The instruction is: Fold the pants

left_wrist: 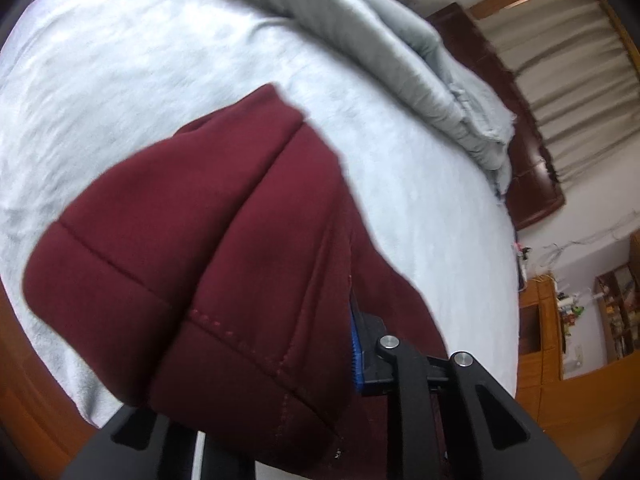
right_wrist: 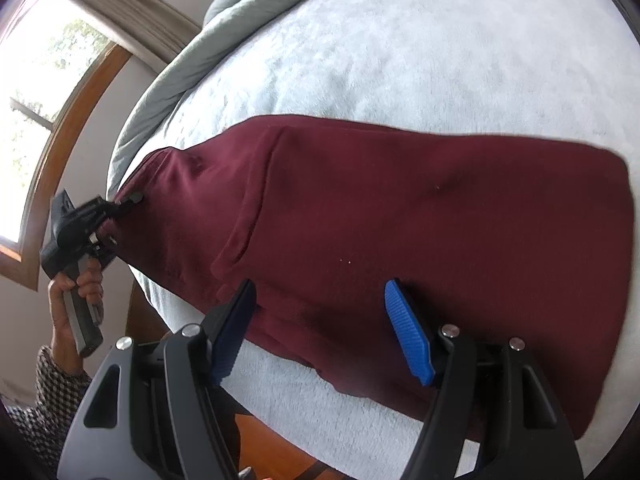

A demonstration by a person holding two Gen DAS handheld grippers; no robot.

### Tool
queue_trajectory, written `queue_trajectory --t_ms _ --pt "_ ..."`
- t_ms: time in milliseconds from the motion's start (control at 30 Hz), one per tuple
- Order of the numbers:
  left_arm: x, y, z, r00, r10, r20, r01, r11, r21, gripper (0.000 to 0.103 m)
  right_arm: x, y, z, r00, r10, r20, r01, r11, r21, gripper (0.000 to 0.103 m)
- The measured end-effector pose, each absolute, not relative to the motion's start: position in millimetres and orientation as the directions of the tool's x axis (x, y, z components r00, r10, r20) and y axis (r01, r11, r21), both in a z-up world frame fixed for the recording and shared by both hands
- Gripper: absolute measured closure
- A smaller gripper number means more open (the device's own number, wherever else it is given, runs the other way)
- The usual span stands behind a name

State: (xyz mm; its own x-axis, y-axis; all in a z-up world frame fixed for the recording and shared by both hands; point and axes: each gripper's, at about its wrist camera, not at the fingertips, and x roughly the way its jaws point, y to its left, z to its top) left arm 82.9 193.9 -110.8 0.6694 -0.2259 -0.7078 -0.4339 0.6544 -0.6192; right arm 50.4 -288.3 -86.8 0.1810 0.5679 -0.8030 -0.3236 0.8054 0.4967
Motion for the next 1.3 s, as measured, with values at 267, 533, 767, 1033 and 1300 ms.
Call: queue_trajectory --t_ms 267,533,767,1033,1300 --pt "96.7 149.2 -72.5 0.702 -0.213 -0.68 -0.314 0.764 -0.564 0.081 39.1 -306.2 -59.9 0.247 0.571 -0.783 -0.353 0.806 0.476 0.036" --pt "100.4 108.9 -56.7 0.703 -0.184 -0.687 -0.261 0.832 -0.49 0.081 45.2 -340.9 -56.9 0.291 0.576 -0.764 -0.276 0.815 0.51 0.036" --pt "92.9 84.3 -50.9 0.706 -0.19 -0.682 -0.193 0.875 -0.444 0.081 51.2 -359.5 -86.8 0.258 0.508 -0.822 -0.176 0.861 0.477 0.036" --pt "93.7 35.0 -42.4 0.684 -0.202 -0.701 -0.069 0.939 -0.338 0.08 51.0 -368.0 -92.6 0.257 0.552 -0.793 -0.141 0.833 0.535 0.036" --pt "86.9 -11.7 -49.6 0.636 -0.232 -0.736 0.053 0.965 -0.259 0.078 50.9 -369.1 -92.1 0.256 0.564 -0.785 -0.134 0.825 0.549 0.036"
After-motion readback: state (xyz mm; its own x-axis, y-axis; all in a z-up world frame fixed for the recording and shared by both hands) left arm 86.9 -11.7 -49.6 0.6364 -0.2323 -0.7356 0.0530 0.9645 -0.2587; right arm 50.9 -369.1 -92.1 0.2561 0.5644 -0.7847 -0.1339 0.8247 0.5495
